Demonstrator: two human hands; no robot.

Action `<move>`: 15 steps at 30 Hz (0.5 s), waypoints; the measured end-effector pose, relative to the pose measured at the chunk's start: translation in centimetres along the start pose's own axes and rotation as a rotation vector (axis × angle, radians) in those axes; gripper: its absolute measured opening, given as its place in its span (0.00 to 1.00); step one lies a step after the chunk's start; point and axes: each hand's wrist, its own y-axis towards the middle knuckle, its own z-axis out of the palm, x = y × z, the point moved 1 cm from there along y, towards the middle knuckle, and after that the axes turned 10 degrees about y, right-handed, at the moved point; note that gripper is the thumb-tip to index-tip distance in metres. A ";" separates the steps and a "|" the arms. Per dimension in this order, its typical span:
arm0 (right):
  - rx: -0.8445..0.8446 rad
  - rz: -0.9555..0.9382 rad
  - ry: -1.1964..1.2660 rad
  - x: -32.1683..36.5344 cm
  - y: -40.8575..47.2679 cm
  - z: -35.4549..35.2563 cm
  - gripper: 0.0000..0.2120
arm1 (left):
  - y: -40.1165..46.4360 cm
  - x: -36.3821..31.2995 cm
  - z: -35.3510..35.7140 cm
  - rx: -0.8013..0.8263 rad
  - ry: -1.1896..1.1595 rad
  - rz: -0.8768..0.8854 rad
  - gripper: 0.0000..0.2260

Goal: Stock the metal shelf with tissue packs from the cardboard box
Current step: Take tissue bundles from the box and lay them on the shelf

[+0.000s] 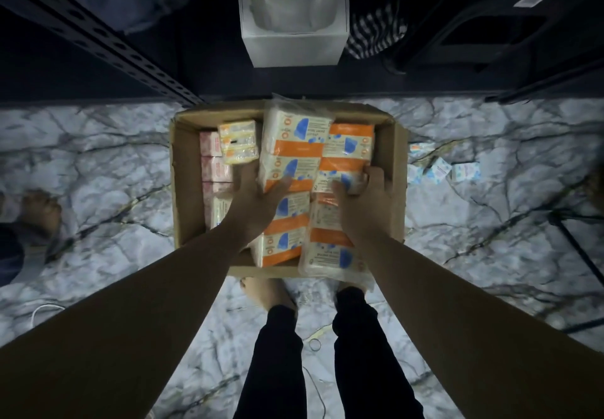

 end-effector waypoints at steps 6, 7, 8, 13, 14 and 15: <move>0.029 0.026 0.249 -0.1 0.4 -1.7 0.27 | -1.9 -0.8 -0.7 -0.003 -0.023 0.029 0.24; 0.032 0.040 0.261 0.0 0.3 -1.9 0.27 | -2.3 -1.0 -0.8 -0.006 -0.037 0.034 0.23; 0.045 0.050 0.264 0.3 0.0 -2.3 0.25 | -2.8 -1.3 -0.9 -0.009 -0.042 0.039 0.22; 0.035 -0.055 0.289 2.4 -3.1 -5.4 0.10 | -5.9 -3.4 -2.2 -0.096 -0.025 0.080 0.23; 0.015 -0.087 0.308 3.3 -4.1 -6.3 0.10 | -6.9 -4.0 -2.7 -0.102 -0.042 0.083 0.25; -0.011 -0.119 0.320 4.3 -5.1 -7.2 0.11 | -7.9 -4.7 -3.2 -0.109 -0.065 0.103 0.26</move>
